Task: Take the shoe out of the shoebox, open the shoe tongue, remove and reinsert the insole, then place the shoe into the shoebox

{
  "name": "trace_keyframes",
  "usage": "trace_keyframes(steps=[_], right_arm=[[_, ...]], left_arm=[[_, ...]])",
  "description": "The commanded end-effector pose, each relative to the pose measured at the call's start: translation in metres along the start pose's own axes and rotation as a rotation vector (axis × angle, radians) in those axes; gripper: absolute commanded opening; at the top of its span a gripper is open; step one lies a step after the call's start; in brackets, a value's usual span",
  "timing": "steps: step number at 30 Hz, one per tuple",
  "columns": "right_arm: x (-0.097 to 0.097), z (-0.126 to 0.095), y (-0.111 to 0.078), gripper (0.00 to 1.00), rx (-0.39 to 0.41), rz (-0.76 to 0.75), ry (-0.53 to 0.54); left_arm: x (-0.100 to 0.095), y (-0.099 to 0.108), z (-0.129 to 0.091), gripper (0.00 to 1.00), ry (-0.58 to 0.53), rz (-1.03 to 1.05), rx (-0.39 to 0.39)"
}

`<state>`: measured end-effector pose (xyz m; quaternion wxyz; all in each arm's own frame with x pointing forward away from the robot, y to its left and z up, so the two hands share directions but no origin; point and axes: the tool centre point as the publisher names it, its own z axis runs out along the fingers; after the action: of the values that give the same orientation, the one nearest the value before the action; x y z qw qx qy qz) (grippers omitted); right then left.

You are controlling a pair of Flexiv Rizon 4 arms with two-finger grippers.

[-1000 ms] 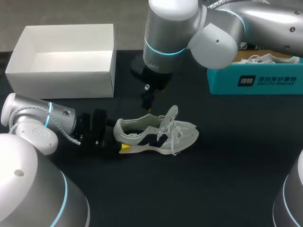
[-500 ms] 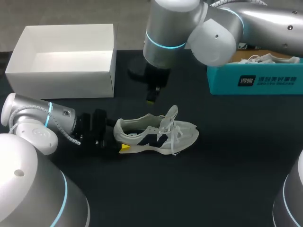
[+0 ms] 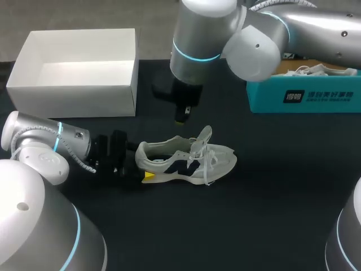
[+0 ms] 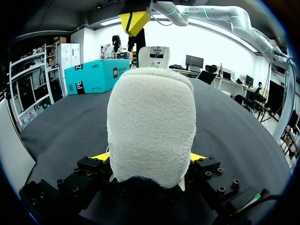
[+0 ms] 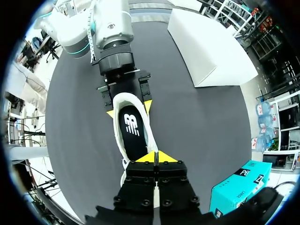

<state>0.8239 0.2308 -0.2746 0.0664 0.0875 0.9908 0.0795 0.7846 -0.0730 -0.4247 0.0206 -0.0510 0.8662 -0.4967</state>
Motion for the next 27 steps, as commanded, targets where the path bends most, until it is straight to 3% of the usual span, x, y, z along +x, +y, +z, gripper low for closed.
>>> trace_keyframes(steps=[1, 12, 23, 27], right_arm=[[0.011, 0.023, 0.008, 0.00, 0.023, -0.011, -0.001], [0.035, 0.049, 0.006, 0.00, 0.017, -0.052, -0.024], [0.020, 0.067, -0.010, 0.00, 0.032, -0.078, 0.040], [0.024, 0.078, -0.015, 0.00, 0.029, -0.071, 0.069]], left_arm=[[-0.001, 0.001, 0.001, 0.00, 0.000, 0.000, -0.003], [-0.001, 0.001, 0.001, 0.00, 0.000, 0.000, -0.003], [-0.001, 0.001, 0.001, 0.00, 0.000, 0.000, -0.003], [-0.001, 0.001, 0.001, 0.00, 0.000, 0.000, -0.003]])
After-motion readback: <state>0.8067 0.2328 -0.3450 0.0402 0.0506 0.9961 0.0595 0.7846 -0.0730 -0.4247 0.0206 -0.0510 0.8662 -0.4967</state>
